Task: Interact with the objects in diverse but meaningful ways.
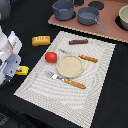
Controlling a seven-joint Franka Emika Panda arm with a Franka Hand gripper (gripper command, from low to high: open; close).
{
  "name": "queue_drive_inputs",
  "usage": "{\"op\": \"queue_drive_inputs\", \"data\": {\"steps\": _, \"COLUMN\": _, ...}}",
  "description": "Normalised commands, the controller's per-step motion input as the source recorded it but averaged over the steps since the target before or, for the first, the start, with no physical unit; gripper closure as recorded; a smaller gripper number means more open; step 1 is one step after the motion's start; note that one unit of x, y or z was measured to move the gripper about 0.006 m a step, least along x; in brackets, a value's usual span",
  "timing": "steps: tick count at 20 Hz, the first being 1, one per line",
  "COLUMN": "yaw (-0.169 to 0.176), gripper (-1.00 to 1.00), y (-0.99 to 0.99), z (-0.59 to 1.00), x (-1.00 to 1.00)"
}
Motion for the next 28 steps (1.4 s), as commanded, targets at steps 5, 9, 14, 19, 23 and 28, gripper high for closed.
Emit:
{"op": "queue_drive_inputs", "data": {"steps": 5, "yaw": -0.001, "gripper": 1.00, "y": -0.07, "z": 1.00, "x": 0.41}}
{"op": "queue_drive_inputs", "data": {"steps": 9, "yaw": 0.000, "gripper": 1.00, "y": 0.00, "z": 1.00, "x": 0.98}}
{"op": "queue_drive_inputs", "data": {"steps": 14, "yaw": -0.015, "gripper": 1.00, "y": -0.06, "z": 0.70, "x": 1.00}}
{"op": "queue_drive_inputs", "data": {"steps": 19, "yaw": -0.037, "gripper": 1.00, "y": -0.15, "z": 0.47, "x": 1.00}}
{"op": "queue_drive_inputs", "data": {"steps": 23, "yaw": -0.048, "gripper": 1.00, "y": -0.20, "z": 0.36, "x": 1.00}}
{"op": "queue_drive_inputs", "data": {"steps": 28, "yaw": -0.046, "gripper": 1.00, "y": -0.20, "z": 0.32, "x": 1.00}}
